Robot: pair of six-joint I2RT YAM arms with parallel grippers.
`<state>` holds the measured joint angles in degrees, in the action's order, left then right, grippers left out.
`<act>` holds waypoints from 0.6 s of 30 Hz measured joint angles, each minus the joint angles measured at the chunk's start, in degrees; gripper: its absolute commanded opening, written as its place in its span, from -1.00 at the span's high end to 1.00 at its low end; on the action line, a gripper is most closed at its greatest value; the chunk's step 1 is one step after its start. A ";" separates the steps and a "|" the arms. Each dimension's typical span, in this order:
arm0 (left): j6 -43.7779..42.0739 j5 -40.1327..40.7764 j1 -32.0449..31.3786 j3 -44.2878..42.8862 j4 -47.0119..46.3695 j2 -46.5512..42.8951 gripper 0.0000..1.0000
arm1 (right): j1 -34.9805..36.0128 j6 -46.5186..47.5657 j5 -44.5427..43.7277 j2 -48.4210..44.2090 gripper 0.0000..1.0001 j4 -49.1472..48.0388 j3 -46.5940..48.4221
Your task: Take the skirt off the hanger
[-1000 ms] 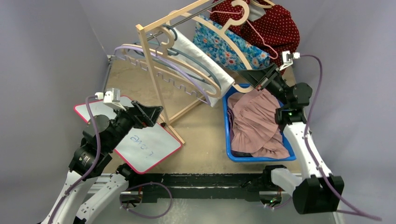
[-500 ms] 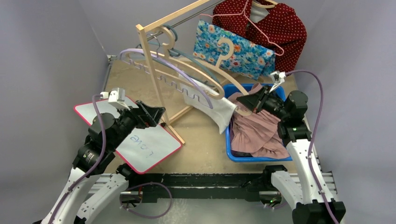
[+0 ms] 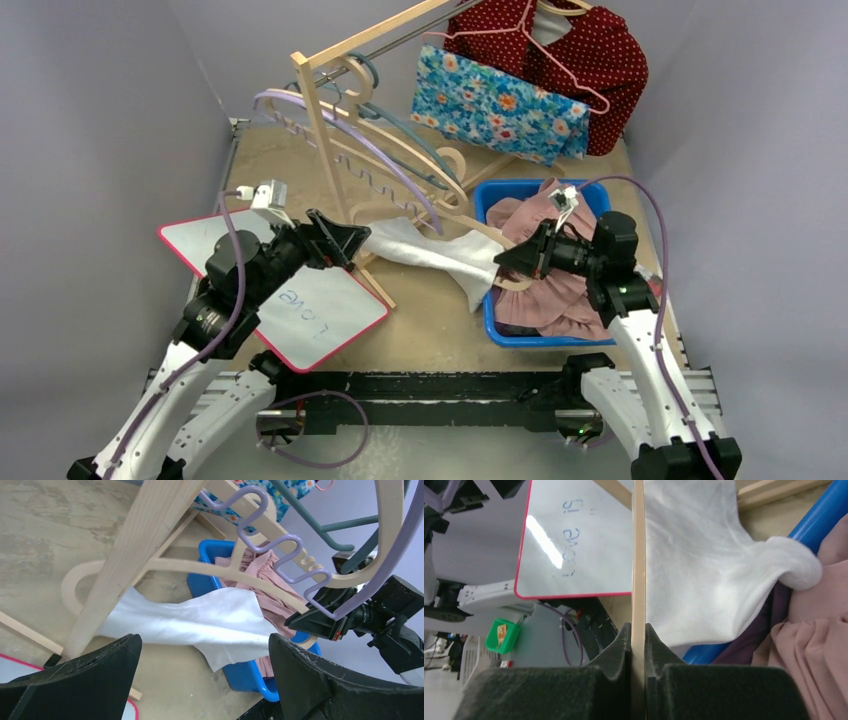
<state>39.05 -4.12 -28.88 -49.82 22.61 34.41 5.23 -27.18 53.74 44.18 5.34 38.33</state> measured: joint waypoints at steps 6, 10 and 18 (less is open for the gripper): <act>1.27 -3.06 0.00 0.98 -2.86 2.71 -0.79 | 8.13 3.10 -3.50 0.22 1.00 5.51 0.00; 2.10 -3.48 0.00 1.01 -3.37 3.78 -0.78 | 12.96 3.98 -7.78 0.39 1.00 9.09 0.42; 2.43 -3.37 0.00 1.95 -3.52 4.02 -0.78 | 13.57 5.66 -12.72 -3.43 1.00 19.06 4.00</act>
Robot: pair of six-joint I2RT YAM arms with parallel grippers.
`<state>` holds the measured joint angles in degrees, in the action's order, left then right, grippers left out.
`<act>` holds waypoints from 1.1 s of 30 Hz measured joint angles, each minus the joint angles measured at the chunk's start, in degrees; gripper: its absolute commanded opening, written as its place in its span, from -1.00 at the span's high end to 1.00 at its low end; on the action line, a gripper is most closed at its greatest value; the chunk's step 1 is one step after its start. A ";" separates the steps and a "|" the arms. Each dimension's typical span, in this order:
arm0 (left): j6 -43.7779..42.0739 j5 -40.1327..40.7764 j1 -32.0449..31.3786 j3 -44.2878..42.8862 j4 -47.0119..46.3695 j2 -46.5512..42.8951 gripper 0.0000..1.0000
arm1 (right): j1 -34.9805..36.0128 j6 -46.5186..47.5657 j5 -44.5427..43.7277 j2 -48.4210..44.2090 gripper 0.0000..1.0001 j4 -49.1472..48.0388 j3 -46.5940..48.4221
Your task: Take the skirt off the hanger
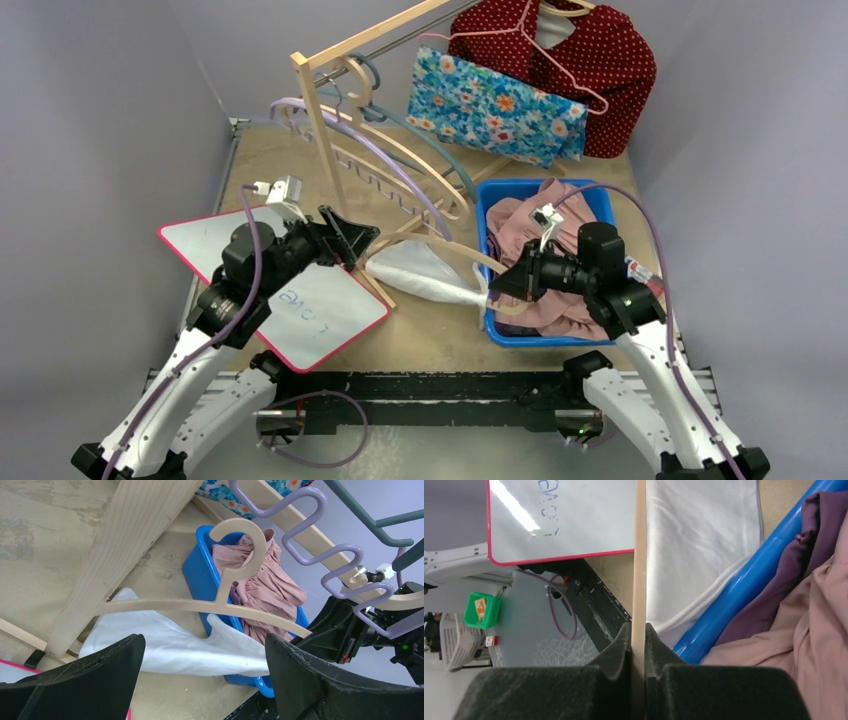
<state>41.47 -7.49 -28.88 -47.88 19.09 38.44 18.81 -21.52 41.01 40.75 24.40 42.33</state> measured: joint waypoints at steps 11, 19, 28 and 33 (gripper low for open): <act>0.04 0.00 -0.02 0.02 -0.02 -0.68 -0.77 | 0.07 5.05 0.11 -5.05 1.00 11.19 3.98; 0.00 -0.02 0.00 0.02 -0.02 -1.05 -0.72 | 0.20 8.94 5.88 -5.55 1.00 13.03 4.33; 2.71 -6.47 0.00 2.91 -7.23 1.16 -0.30 | 0.26 12.09 12.59 -1.60 1.00 11.78 4.72; 9.01 -15.17 -0.02 7.72 -19.30 5.51 -0.28 | 0.26 12.59 12.72 1.05 1.00 9.81 5.18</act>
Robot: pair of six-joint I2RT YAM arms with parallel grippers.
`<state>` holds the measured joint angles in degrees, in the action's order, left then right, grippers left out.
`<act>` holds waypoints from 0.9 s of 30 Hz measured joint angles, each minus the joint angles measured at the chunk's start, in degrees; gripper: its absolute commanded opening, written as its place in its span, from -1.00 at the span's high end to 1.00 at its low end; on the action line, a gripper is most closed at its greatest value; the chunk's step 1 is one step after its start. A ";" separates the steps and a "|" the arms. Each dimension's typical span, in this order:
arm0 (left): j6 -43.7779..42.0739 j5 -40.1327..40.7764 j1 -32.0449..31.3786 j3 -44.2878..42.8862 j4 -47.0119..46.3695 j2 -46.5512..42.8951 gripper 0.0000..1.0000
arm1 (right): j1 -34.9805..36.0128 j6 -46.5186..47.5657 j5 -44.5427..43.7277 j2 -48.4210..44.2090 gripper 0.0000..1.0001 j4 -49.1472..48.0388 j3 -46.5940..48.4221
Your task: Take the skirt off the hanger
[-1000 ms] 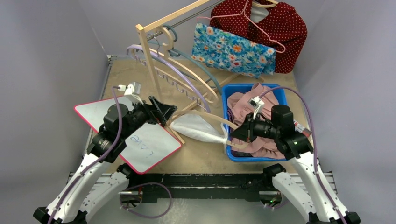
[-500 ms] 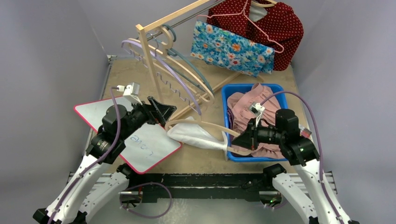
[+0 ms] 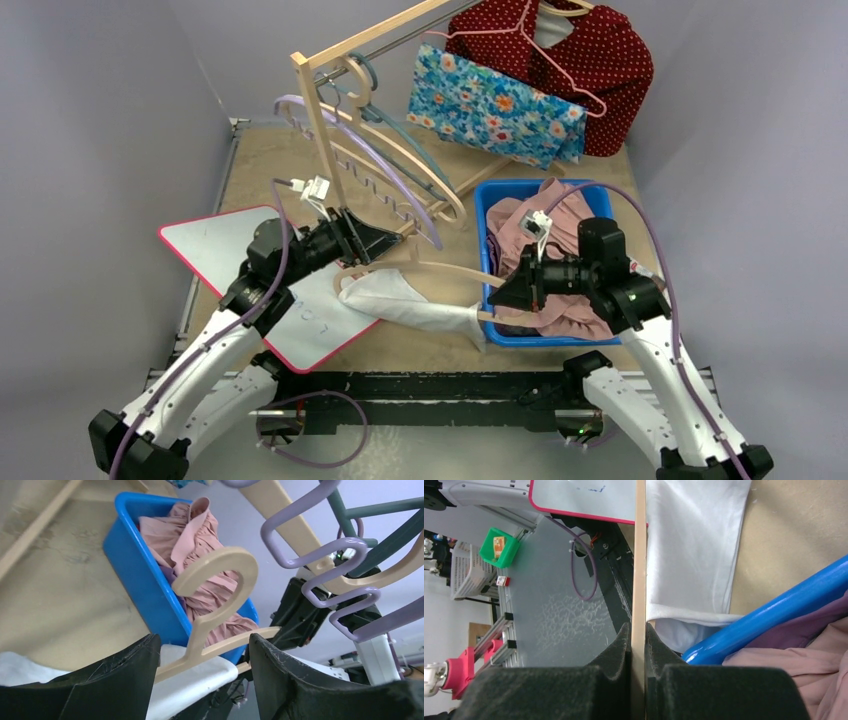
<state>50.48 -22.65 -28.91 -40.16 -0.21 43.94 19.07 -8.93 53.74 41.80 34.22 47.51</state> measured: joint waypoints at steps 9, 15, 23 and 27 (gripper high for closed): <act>0.85 2.36 -6.99 1.99 -6.49 2.01 -0.01 | 0.00 0.00 0.02 1.79 1.00 -1.88 0.20; -4.46 14.16 -13.33 1.77 -1.99 3.82 0.05 | 0.00 -0.02 0.02 1.73 1.00 -1.90 0.31; -5.73 22.75 -17.49 1.57 -3.30 9.70 0.16 | 0.00 -0.04 0.00 1.60 1.00 -1.44 0.37; -5.73 24.85 -18.91 0.22 -3.80 11.30 0.57 | 0.00 -0.09 -0.04 1.16 1.00 -1.49 0.39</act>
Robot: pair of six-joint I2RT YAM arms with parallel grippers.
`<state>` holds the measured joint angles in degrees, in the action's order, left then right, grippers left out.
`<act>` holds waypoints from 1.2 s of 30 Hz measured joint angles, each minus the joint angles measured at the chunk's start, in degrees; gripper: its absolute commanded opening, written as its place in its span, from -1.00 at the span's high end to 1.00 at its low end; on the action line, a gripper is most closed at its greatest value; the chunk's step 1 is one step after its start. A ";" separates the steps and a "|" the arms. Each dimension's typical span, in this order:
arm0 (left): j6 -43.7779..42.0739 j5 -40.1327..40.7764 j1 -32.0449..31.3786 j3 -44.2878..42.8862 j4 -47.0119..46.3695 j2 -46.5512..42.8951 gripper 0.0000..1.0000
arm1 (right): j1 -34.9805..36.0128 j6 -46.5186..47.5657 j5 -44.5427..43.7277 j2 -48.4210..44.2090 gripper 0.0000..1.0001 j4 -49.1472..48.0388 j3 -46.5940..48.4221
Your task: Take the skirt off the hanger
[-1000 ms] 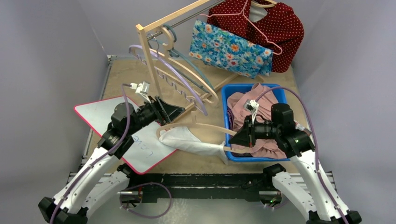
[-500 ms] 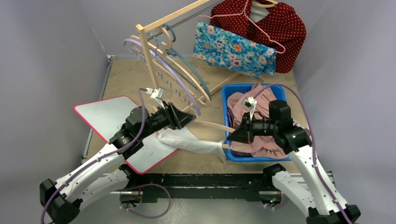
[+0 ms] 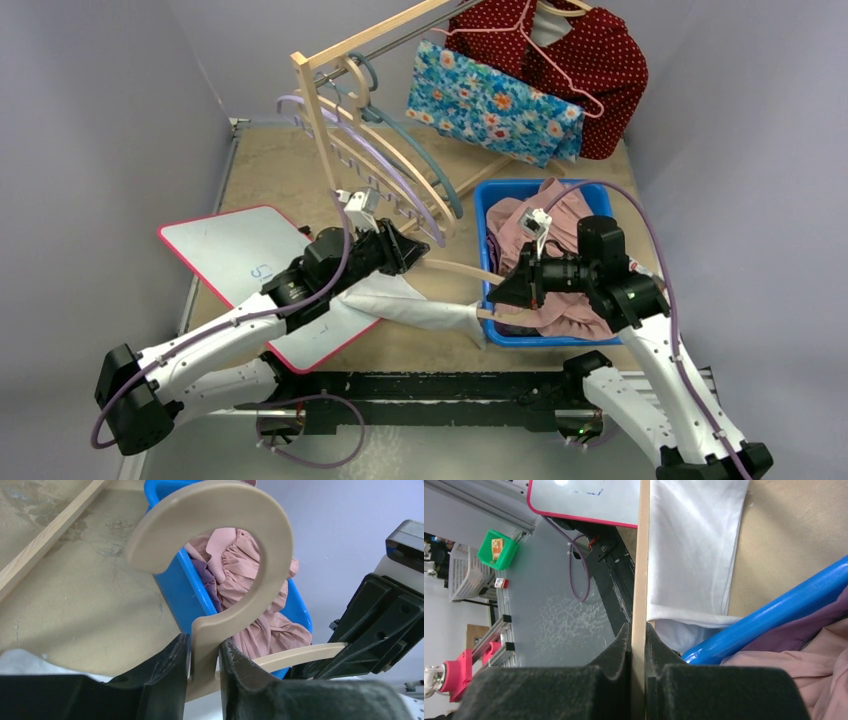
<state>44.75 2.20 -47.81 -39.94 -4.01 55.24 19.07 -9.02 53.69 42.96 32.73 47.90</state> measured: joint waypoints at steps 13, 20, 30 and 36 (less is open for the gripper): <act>-0.11 2.38 -0.68 -2.71 1.22 2.78 1.00 | 0.15 -7.23 -12.07 -5.29 -0.15 -0.63 0.13; 1.40 4.39 -0.70 -3.78 1.92 2.84 1.00 | 0.13 -16.65 -27.04 -18.53 -0.64 -2.34 -0.61; 2.23 7.43 -0.70 -7.67 2.08 3.17 1.00 | 0.13 -20.63 -31.36 -30.32 -0.57 -4.90 -5.51; 2.62 8.11 -0.70 -9.90 2.21 3.43 1.00 | 0.13 -22.05 -27.15 -31.78 -0.43 -12.61 -15.30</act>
<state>47.37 10.31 -48.51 -49.84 -1.80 58.67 19.20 -31.07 26.55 11.18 20.12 32.60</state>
